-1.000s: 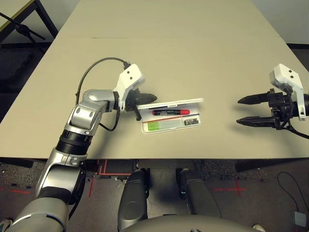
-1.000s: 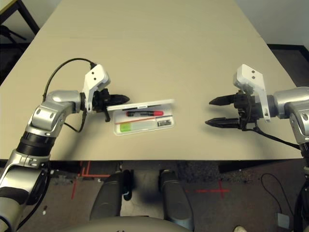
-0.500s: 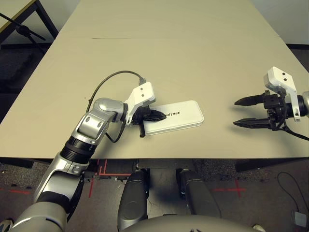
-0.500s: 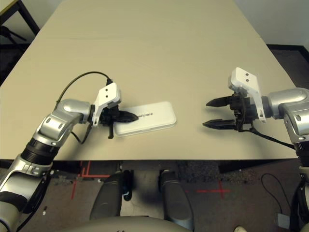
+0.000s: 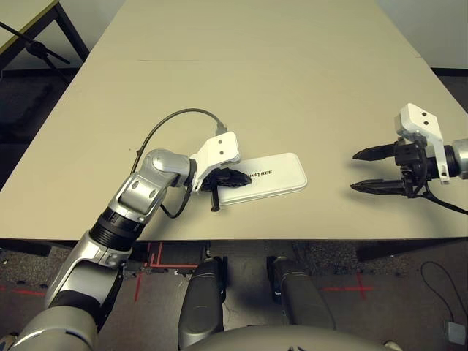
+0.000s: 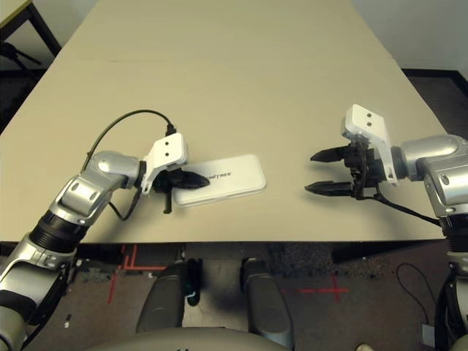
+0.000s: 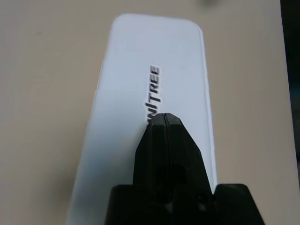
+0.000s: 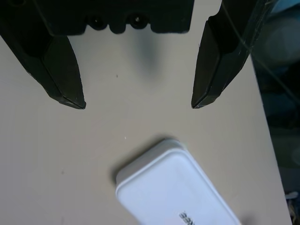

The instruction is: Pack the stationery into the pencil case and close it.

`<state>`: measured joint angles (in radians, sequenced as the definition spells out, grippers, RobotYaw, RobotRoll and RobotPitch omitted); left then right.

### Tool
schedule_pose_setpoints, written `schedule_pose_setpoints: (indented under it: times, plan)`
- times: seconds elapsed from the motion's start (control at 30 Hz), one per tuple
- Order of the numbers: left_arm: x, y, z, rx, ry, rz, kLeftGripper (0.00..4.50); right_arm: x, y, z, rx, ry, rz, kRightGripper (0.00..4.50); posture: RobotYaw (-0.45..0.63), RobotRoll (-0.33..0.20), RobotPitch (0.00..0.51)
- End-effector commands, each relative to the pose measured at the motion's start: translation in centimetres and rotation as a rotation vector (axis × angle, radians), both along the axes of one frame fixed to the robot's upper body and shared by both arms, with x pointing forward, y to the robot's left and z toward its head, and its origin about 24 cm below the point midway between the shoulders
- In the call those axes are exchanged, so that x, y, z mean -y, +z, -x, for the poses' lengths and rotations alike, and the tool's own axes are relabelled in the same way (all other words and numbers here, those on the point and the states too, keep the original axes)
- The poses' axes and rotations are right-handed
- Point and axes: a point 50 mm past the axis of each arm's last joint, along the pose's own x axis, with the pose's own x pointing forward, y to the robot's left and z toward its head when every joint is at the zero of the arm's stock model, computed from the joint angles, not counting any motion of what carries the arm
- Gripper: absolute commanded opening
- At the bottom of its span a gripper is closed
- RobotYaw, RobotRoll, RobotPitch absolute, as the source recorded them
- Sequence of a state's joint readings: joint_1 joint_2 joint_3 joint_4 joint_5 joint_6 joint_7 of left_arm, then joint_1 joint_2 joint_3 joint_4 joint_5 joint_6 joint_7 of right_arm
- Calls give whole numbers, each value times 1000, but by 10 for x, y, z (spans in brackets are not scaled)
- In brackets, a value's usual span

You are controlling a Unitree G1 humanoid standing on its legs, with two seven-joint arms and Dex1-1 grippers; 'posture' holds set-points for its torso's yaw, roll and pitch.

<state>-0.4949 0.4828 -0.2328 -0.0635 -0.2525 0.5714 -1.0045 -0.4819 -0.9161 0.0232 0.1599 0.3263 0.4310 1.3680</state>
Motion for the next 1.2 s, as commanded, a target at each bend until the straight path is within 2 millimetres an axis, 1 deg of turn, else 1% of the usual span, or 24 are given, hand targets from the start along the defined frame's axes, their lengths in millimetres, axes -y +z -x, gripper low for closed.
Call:
schedule_pose_setpoints:
  times: [0.03, 0.13, 0.2, 0.23, 0.27, 0.33, 0.43, 0.5, 0.57, 0.63, 0.73, 0.8, 0.9, 1.1, 1.2]
  plan:
    - [-14, 22, -1, 38, 112, 205, 960, -4, 9, -7, 99, -52, -156, 4500, -4, 0, 190]
    - [-26, 35, -1, 66, 205, 353, 2139, -6, 9, -15, 167, -126, -279, 4500, 9, 0, 190]
    - [-44, 44, -5, 115, 330, 441, 2941, -3, 8, -25, 247, -241, -373, 4500, 9, 0, 190]
    - [-50, 46, -6, 130, 370, 463, 3281, -2, 8, -28, 271, -278, -399, 4500, 16, 0, 190]
    - [-64, 50, -11, 162, 461, 501, 3679, 2, 7, -35, 316, -365, -433, 4500, 20, 0, 191]
    - [-98, 54, -22, 225, 677, 573, 4464, 14, 4, -48, 398, -575, -483, 4500, 29, 0, 189]
    - [-138, 53, -31, 303, 908, 622, 4464, 29, -3, -58, 485, -789, -506, 4500, 28, 0, 187]
    - [-160, 49, -34, 331, 1018, 650, 4464, 40, -8, -61, 537, -919, -487, 4500, 27, 0, 186]
    - [-179, 44, -36, 362, 1090, 675, 4464, 50, -15, -62, 579, -1027, -466, 4500, 18, 0, 187]
    - [-194, 38, -38, 381, 1153, 672, 4464, 57, -21, -61, 606, -1107, -449, 4500, 8, 0, 188]
    - [-209, 29, -39, 393, 1229, 653, 4464, 67, -28, -59, 620, -1201, -450, 4500, -5, 0, 190]
    - [-213, 25, -40, 407, 1251, 640, 4464, 72, -30, -58, 622, -1237, -446, 4500, -12, 0, 193]
    - [-212, 24, -42, 426, 1265, 644, 4464, 77, -33, -57, 618, -1264, -449, 4500, -19, 0, 203]
    - [-197, 24, -48, 443, 1227, 637, 4464, 78, -29, -58, 632, -1250, -455, 4500, -39, 0, 223]
    - [-187, 22, -51, 447, 1197, 616, 4464, 78, -25, -58, 652, -1231, -457, 4500, -70, 0, 235]
